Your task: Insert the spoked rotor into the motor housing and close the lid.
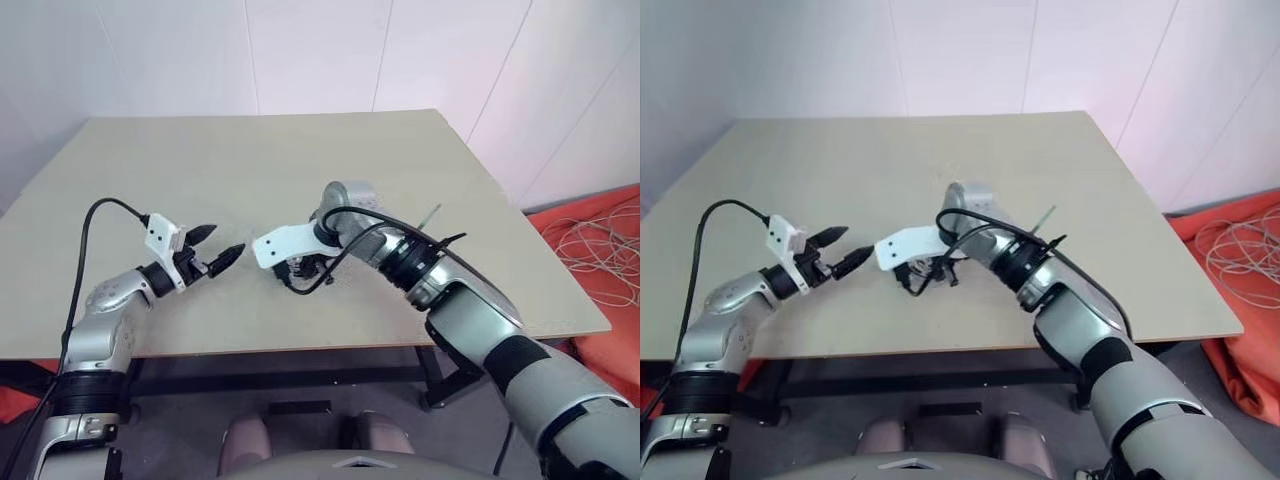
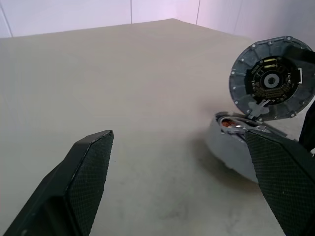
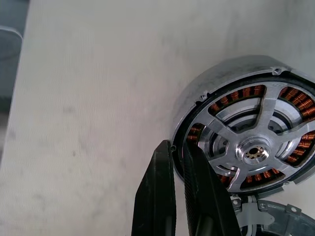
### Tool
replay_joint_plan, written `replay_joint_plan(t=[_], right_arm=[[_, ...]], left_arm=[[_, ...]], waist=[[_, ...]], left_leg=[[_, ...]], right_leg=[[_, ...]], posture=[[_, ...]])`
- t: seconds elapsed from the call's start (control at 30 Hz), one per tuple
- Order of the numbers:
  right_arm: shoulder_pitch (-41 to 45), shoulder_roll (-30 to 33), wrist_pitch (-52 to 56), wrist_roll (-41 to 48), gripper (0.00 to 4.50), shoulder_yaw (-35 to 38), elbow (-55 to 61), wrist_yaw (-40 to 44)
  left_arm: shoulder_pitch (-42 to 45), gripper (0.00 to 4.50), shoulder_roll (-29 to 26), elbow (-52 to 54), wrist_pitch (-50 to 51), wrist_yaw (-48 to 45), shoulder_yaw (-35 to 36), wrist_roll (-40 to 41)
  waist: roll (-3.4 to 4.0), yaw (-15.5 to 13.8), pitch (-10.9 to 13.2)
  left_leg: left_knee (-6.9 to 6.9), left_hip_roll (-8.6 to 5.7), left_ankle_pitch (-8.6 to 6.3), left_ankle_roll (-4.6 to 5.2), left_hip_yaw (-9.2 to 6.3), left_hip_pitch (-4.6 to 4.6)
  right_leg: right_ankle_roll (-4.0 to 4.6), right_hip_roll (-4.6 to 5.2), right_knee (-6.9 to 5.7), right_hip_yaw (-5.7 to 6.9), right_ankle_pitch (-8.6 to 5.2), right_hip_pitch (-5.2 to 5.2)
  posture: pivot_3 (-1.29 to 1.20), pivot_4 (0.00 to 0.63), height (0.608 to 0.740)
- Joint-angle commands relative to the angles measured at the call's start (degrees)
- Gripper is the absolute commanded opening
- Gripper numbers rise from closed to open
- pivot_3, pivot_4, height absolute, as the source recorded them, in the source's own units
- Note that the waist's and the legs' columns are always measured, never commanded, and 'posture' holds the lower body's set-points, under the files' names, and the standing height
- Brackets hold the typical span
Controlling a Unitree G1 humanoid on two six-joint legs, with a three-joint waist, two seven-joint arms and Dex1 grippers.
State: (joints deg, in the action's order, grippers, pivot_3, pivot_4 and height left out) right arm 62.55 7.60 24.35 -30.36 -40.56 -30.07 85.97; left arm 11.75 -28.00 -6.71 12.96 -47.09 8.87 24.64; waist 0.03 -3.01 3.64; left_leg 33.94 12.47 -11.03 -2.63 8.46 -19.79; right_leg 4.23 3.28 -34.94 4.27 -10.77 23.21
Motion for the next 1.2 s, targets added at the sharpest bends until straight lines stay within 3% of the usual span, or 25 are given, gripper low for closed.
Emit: replay_joint_plan(t=[0.03, 0.47, 0.63, 0.9, 1.03, 1.2], right_arm=[[2.6, -0.7, 3.9, 0.8, 0.02, 1.1, 0.2, -0.5], [3.3, 0.5, 0.0, 0.8, 0.02, -0.6, -4.3, -4.2], [3.1, 0.7, -0.6, 1.1, 1.52, -0.8, -2.1, -3.2], [2.9, 2.4, 1.3, 1.8, 4.35, -0.7, 5.7, -0.4], [2.1, 3.7, 3.3, 5.0, 4.47, 0.7, 15.5, 3.4], [1.1, 8.5, -6.8, 10.1, 4.47, 2.1, 22.5, 2.5]], left_arm=[[1.5, 4.5, 0.0, -0.3, -1.8, -0.3, 0.2, -0.5], [1.4, 4.5, 1.0, -1.0, -2.3, -0.3, 0.0, -1.2], [1.3, 4.5, 0.6, -0.6, -0.5, -1.1, -0.2, -0.4], [1.6, 4.5, 0.7, -0.5, 0.1, -1.5, -0.2, -0.6], [1.8, 4.5, 0.7, -0.7, -0.1, -1.6, -0.2, -0.7], [2.1, 4.5, 0.4, -0.8, -0.2, -1.8, 0.2, -0.6]], waist=[[0.01, -0.5, 0.0], [0.07, -1.2, 0.0], [0.06, -1.2, 0.0], [0.07, -1.2, 0.0], [0.06, -1.2, 0.0], [0.05, -1.5, 0.0]], left_leg=[[0.0, 0.0, 0.0, 0.0, 0.0, -0.01], [0.02, 0.02, 0.01, -0.07, 0.0, 0.18], [0.06, 0.02, 0.02, -0.07, 0.0, 0.17], [0.03, 0.05, 0.01, -0.07, 0.01, 0.15], [0.0, 0.06, 0.0, -0.08, 0.01, 0.14], [-0.01, 0.05, 0.0, -0.08, 0.01, 0.2]], right_leg=[[0.0, 0.0, 0.0, 0.0, 0.0, 0.0], [-0.34, 0.01, -0.01, -0.02, -0.2, -0.15], [-0.35, 0.01, -0.01, -0.02, -0.2, -0.17], [-0.32, 0.0, -0.04, -0.01, -0.18, -0.13], [-0.33, 0.0, -0.04, -0.01, -0.19, -0.12], [-0.35, 0.01, -0.04, -0.01, -0.2, -0.16]], posture=[[0.0, 0.0, 0.74], [0.0, 0.0, 0.74], [0.0, 0.0, 0.74], [0.0, 0.0, 0.74], [0.0, 0.0, 0.74], [0.0, 0.0, 0.74]])
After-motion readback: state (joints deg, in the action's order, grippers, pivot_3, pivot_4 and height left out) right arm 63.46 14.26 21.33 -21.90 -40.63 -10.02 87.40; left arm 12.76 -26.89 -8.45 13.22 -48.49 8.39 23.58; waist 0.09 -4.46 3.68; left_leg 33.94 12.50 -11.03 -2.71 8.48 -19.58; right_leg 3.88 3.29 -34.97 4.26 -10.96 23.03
